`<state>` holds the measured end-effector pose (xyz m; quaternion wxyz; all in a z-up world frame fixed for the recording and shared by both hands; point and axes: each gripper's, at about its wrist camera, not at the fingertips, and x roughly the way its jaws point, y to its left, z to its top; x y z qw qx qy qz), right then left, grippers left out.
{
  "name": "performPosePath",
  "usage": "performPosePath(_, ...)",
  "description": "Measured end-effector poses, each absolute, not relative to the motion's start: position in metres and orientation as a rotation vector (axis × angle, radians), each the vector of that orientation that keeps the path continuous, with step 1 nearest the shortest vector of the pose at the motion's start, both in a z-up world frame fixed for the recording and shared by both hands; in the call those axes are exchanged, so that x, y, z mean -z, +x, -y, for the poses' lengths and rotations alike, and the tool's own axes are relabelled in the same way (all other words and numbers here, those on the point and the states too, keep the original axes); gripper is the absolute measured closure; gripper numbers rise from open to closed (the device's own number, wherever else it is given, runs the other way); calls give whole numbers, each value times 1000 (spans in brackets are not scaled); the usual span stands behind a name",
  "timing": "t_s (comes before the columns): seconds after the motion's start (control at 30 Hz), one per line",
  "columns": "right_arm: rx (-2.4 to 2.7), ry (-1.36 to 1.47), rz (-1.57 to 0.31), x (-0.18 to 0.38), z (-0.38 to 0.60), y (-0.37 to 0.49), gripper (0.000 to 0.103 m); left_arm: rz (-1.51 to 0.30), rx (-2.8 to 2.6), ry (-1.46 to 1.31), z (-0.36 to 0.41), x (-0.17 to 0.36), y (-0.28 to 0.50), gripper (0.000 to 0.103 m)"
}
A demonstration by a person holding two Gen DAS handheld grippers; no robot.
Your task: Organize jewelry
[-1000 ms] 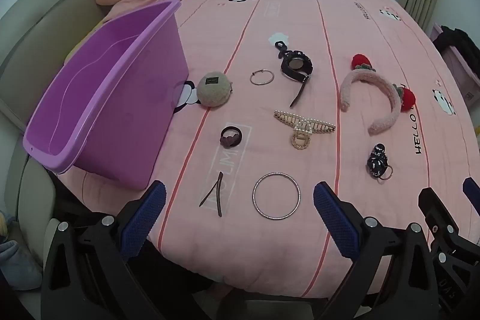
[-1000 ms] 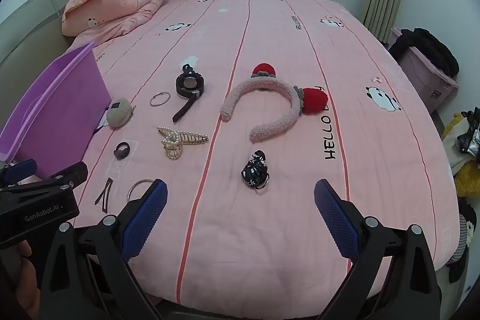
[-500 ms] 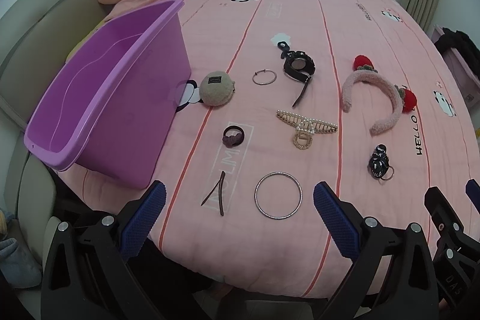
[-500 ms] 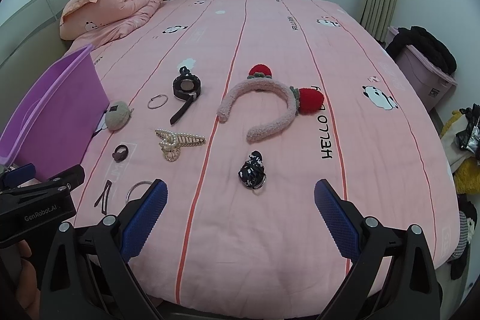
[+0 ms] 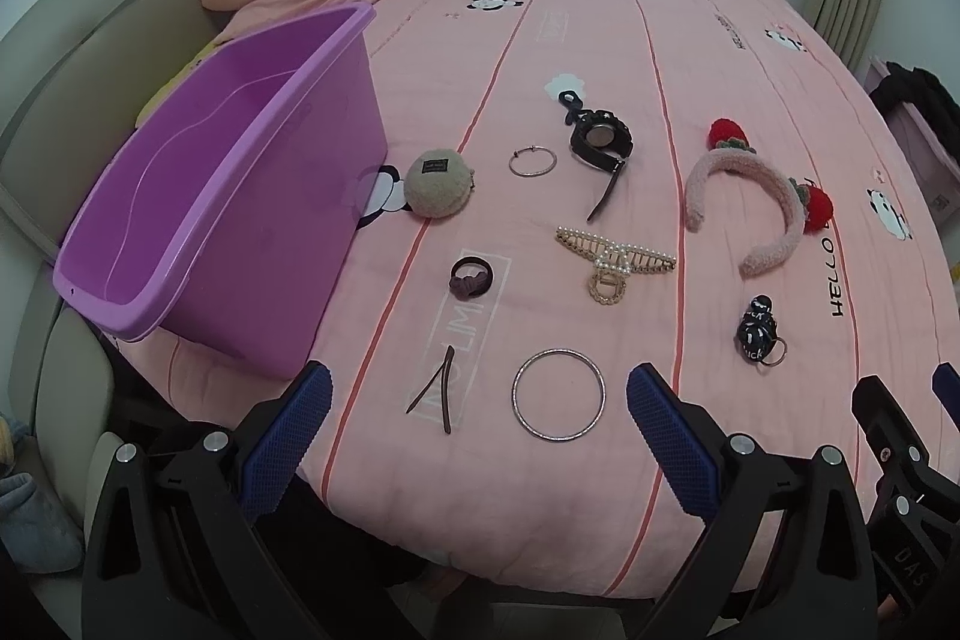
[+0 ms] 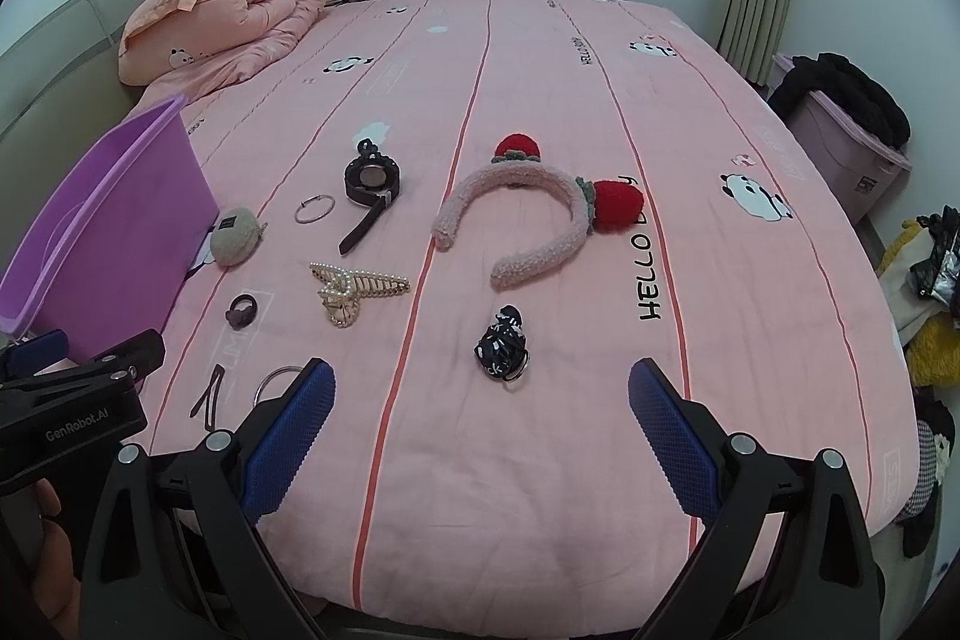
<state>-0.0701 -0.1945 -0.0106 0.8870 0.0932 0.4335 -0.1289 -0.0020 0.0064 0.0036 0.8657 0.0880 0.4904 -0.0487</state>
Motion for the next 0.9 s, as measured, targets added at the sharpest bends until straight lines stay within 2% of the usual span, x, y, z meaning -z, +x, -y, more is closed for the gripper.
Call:
performPosePath(0.63, 266, 201, -904, 12, 196, -73, 9, -1036, 92, 173, -11, -1, 0, 6)
performPosePath(0.9, 222, 253, -930, 36, 205, -73, 9, -1075, 45, 155, -44, 22, 7, 6)
